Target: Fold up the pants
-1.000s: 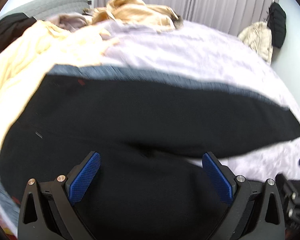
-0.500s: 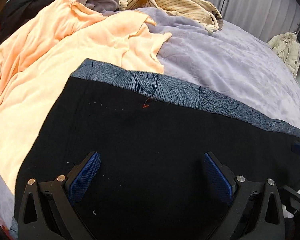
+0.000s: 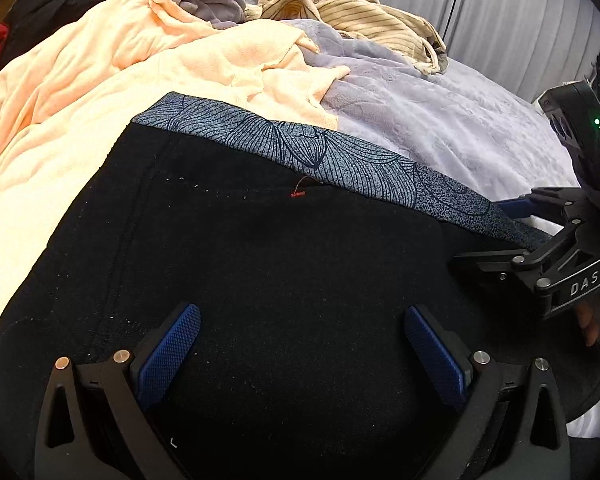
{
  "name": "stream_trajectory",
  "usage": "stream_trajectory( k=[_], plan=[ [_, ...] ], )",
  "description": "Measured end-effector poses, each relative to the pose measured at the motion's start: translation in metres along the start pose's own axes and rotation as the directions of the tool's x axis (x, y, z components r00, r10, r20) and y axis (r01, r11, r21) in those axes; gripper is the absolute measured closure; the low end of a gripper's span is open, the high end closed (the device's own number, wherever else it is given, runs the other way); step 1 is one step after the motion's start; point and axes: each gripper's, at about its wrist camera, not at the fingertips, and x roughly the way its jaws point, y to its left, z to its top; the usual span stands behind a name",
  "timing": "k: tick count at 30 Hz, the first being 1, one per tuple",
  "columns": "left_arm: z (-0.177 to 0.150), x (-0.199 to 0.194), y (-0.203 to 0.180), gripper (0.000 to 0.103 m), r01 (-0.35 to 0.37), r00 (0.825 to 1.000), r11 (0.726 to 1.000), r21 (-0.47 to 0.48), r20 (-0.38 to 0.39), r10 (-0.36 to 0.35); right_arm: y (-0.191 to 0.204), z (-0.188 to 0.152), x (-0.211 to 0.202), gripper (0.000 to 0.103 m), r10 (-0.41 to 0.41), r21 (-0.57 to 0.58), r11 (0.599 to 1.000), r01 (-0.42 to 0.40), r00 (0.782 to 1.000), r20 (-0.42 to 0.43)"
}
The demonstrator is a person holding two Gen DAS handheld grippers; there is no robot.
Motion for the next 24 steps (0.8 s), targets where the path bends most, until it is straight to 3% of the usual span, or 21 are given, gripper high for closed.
stream_trajectory(
  k=[1, 2, 3, 7, 10, 11, 12, 14, 16, 18, 20, 21, 22, 24],
  plan=[
    [0.004, 0.003, 0.001, 0.001, 0.006, 1.0, 1.0, -0.003, 0.003, -0.006, -0.001, -0.001, -0.003, 0.009, 0.041, 0.004, 0.999, -0.041, 0.999, 0.003],
    [0.003, 0.002, 0.001, 0.001, 0.01, 1.0, 1.0, -0.006, 0.007, -0.01, 0.001, -0.002, -0.009, 0.033, 0.076, -0.016, 0.997, -0.076, 0.997, 0.008],
    [0.004, 0.003, 0.001, 0.001, 0.012, 1.0, 1.0, -0.008, 0.008, -0.012, 0.002, -0.002, -0.013, 0.048, 0.105, -0.046, 0.993, -0.104, 0.994, 0.016],
    [0.003, 0.004, 0.001, 0.001, 0.011, 1.0, 1.0, -0.008, 0.012, -0.011, -0.005, -0.005, -0.018, 0.055, 0.173, -0.071, 0.982, -0.173, 0.985, 0.003],
    [0.002, 0.005, 0.0, 0.001, 0.006, 1.0, 1.0, -0.004, 0.008, -0.006, -0.009, 0.001, -0.006, 0.055, 0.16, -0.042, 0.986, -0.16, 0.987, -0.014],
    [0.003, 0.004, 0.001, 0.001, 0.01, 1.0, 1.0, -0.007, 0.004, -0.01, -0.006, 0.003, -0.004, 0.065, 0.142, -0.049, 0.989, -0.143, 0.99, -0.009],
    [0.004, 0.002, 0.002, 0.001, 0.017, 1.0, 1.0, -0.011, -0.006, -0.017, 0.002, 0.002, -0.013, 0.084, 0.125, -0.068, 0.99, -0.123, 0.992, 0.016],
    [0.014, -0.004, 0.006, 0.001, 0.056, 0.997, 0.998, -0.031, -0.048, -0.057, 0.027, -0.005, -0.043, 0.087, 0.088, -0.113, 0.991, -0.076, 0.99, 0.108],
    [0.028, -0.021, 0.013, 0.001, 0.147, 0.988, 0.985, -0.085, -0.034, -0.151, 0.055, -0.019, -0.068, 0.087, 0.03, -0.173, 0.985, 0.003, 0.982, 0.188],
    [0.048, -0.038, 0.019, 0.001, 0.234, 0.972, 0.959, -0.159, 0.005, -0.236, 0.078, -0.03, -0.078, 0.088, -0.015, -0.217, 0.974, 0.065, 0.974, 0.225],
    [0.068, -0.039, 0.021, 0.001, 0.322, 0.942, 0.917, -0.237, -0.013, -0.335, 0.098, -0.041, -0.081, 0.088, -0.08, -0.245, 0.959, 0.141, 0.967, 0.243],
    [0.078, -0.035, 0.021, 0.001, 0.338, 0.931, 0.899, -0.28, -0.039, -0.362, 0.107, -0.045, -0.08, 0.088, -0.112, -0.265, 0.947, 0.179, 0.961, 0.253],
    [0.087, -0.03, 0.02, 0.001, 0.312, 0.935, 0.897, -0.313, -0.068, -0.348, 0.113, -0.051, -0.08, 0.088, -0.138, -0.279, 0.937, 0.212, 0.955, 0.263],
    [0.102, -0.02, 0.015, 0.001, 0.204, 0.96, 0.913, -0.352, -0.11, -0.257, 0.126, -0.056, -0.076, 0.088, -0.184, -0.297, 0.917, 0.265, 0.944, 0.274]
  ],
)
